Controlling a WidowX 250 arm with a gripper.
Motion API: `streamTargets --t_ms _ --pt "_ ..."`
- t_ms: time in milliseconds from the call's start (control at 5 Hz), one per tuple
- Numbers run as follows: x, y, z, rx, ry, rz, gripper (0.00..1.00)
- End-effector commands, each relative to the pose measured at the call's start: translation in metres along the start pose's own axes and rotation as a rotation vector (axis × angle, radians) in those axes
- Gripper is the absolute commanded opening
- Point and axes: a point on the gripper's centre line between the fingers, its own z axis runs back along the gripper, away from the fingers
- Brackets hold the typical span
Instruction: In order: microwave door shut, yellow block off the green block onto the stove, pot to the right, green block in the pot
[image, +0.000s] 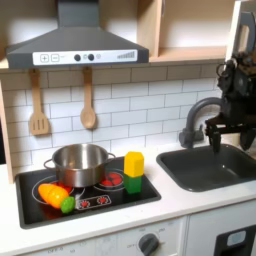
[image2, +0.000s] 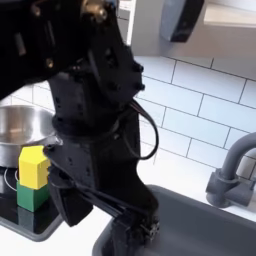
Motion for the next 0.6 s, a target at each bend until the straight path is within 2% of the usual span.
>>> streamTargets --t_ms 0,200,400 --pt "0.014 0.008 -0.003 0.009 -0.024 0.036 1.00" --pt "0.023 0.009 -0.004 0.006 -0.037 0.043 1.00" --pt "0.027 0.011 -0.005 0.017 -0.039 0.050 1.00"
